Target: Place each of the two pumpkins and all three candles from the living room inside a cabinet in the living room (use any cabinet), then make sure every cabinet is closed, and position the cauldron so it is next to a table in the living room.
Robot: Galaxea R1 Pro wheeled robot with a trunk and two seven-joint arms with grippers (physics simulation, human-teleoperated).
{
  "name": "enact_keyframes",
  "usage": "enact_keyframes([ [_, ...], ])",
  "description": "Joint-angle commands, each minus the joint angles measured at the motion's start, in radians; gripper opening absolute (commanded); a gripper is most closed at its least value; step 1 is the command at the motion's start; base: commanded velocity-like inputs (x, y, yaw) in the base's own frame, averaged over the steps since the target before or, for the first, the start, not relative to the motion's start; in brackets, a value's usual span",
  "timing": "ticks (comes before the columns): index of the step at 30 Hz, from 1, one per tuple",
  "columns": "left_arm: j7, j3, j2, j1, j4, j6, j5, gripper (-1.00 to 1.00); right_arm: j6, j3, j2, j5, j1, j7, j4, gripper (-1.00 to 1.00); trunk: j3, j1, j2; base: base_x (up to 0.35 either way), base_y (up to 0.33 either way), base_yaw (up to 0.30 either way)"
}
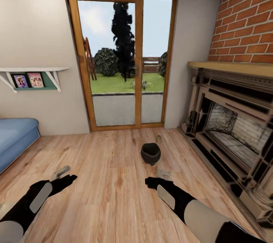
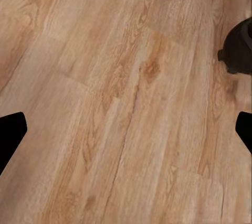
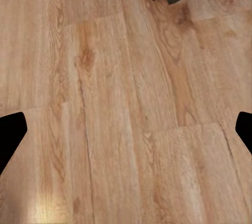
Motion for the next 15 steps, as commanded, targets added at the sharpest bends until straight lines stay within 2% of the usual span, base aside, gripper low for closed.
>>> enact_keyframes([
  [1,0.010,0.008,0.005,0.000,-0.043,0.024,0.010,1.00,0.007,0.007,-0.001,-0.006,-0.011,-0.009,-0.003,1.00,-0.001,0.000,-0.001,0.208,0.060,0.000],
  [5,0.016,0.061,0.010,-0.001,-0.238,0.160,0.008,1.00,0.019,0.007,-0.001,-0.006,-0.053,-0.008,-0.005,1.00,-0.001,0.000,-0.001,0.211,0.022,0.000],
  [8,0.018,0.080,0.003,-0.001,-0.312,0.190,0.008,1.00,0.028,0.008,-0.001,-0.006,-0.063,-0.009,-0.006,1.00,-0.001,0.000,-0.001,0.249,0.003,0.000],
  [15,0.021,0.080,-0.002,-0.002,-0.344,0.191,-0.001,1.00,-0.040,0.011,-0.003,-0.004,-0.067,-0.010,-0.076,1.00,-0.001,0.000,-0.001,0.321,0.000,0.000],
])
